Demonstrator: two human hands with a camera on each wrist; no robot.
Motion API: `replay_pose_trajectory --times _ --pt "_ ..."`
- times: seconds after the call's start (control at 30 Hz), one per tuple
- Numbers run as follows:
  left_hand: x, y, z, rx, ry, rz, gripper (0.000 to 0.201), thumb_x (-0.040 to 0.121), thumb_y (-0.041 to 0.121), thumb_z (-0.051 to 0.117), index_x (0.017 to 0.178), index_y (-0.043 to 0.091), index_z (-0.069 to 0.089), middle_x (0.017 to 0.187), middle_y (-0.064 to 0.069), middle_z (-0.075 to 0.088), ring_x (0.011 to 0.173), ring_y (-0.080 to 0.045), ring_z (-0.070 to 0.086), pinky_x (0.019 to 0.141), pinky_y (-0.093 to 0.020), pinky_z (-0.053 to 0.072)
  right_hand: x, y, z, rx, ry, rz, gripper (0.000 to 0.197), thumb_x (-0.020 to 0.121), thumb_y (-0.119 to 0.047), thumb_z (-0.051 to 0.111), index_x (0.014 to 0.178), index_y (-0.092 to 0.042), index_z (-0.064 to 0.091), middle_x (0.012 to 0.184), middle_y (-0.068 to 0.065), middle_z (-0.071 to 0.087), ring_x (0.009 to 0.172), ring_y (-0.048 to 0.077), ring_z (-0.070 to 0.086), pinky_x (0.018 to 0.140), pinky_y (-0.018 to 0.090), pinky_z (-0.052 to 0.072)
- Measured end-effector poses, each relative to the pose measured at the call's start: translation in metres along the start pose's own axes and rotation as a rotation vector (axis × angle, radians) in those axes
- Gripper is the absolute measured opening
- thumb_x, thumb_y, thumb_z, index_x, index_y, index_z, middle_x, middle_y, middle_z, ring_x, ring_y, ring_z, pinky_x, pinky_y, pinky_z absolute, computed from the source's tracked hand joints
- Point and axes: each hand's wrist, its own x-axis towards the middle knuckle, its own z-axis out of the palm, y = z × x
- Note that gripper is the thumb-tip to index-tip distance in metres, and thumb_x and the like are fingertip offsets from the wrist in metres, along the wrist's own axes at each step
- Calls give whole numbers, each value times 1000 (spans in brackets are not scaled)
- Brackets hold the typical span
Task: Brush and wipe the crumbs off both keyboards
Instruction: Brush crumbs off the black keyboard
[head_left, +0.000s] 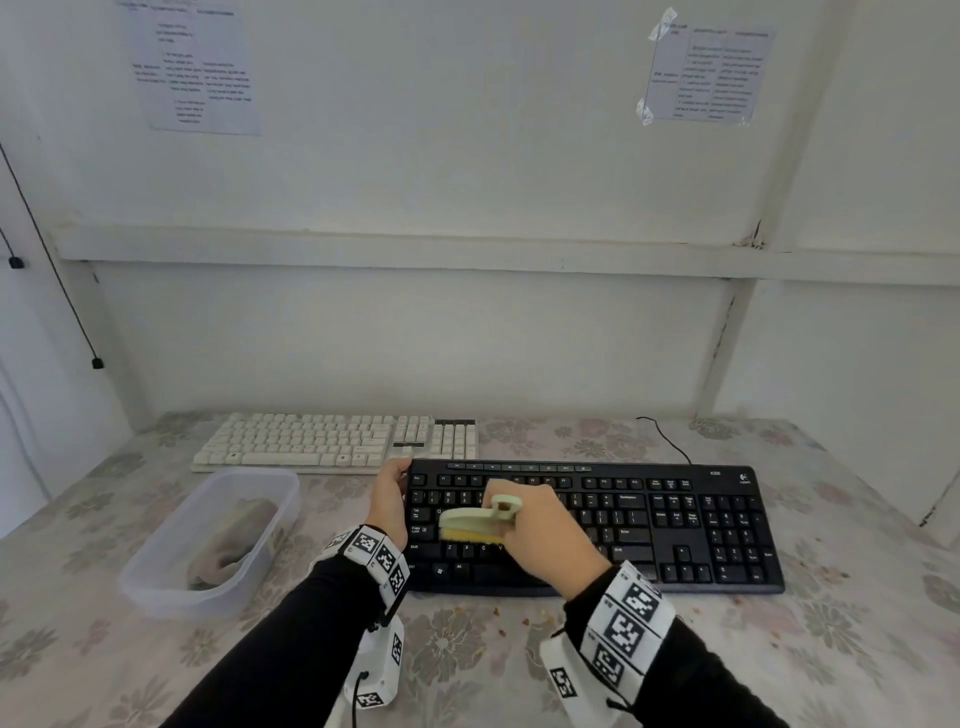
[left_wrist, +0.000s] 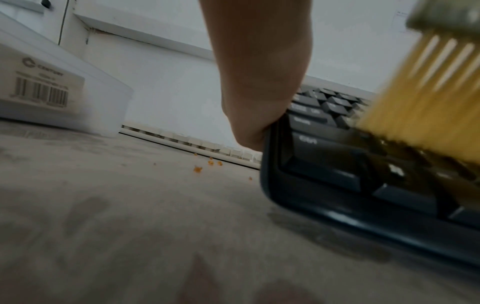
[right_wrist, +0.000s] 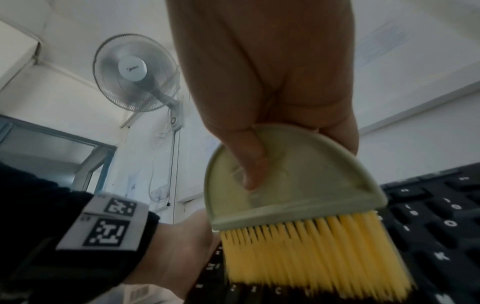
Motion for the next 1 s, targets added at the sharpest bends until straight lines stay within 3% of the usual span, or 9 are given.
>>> replay_pose_trajectory --times 0.17,0.23,0.33,0.4,0.6,0.7,0.77,0.87,1.0 --pt "0 0 -1 -10 -1 -18 29 88 35 47 79 11 62 78 -7 61 70 -25 58 68 -35 47 -7 23 -16 -165 23 158 32 85 -2 45 72 -31 41 69 -9 41 74 23 48 51 24 34" --pt "-2 1 1 -17 -20 -33 30 89 35 45 78 11 61 75 -6 60 69 -25 57 68 -34 45 -13 31 -30 -233 64 245 35 85 0 42 71 -32 42 73 -7 44 76 23 49 57 26 36" --pt "-4 2 1 -3 -30 -37 31 89 35 44 79 11 61 76 -7 60 68 -25 57 67 -33 46 -22 40 -48 -356 167 361 28 87 -4 38 94 -27 53 89 -2 53 87 25 57 73 33 41" --pt "-2 2 0 5 -14 -38 31 87 37 45 82 11 62 78 -7 61 69 -25 59 67 -34 48 -25 43 -55 -407 199 401 29 88 -4 38 101 -26 52 91 -1 52 86 25 56 75 34 41" --pt "-2 1 0 -5 -28 -46 31 87 36 46 77 11 61 74 -7 59 66 -25 58 65 -33 47 -8 41 -44 32 118 133 36 82 4 52 74 -32 47 87 3 55 69 15 49 59 24 41" --pt "-1 1 1 -20 -25 -46 32 87 36 46 76 11 60 73 -7 59 66 -25 57 65 -32 46 0 41 -26 64 66 49 46 80 8 52 66 -35 43 85 5 58 74 18 50 56 19 36" --pt "-2 1 2 -15 -22 -47 32 88 35 45 74 11 60 70 -7 59 64 -25 56 65 -32 46 1 51 -22 50 64 72 47 80 6 52 65 -37 42 85 2 57 77 18 51 56 16 37" --pt "-1 1 1 -8 -9 -21 32 88 35 46 73 11 60 70 -6 59 65 -25 57 65 -33 46 -7 75 -30 22 109 177 44 81 2 54 64 -38 44 79 -4 55 72 16 51 60 26 43" --pt "1 -1 0 3 -2 -9 32 88 36 45 76 10 61 72 -6 60 65 -25 57 64 -33 47 -27 107 -53 -27 153 317 39 82 -1 53 65 -36 45 77 -6 53 66 11 49 59 27 43"
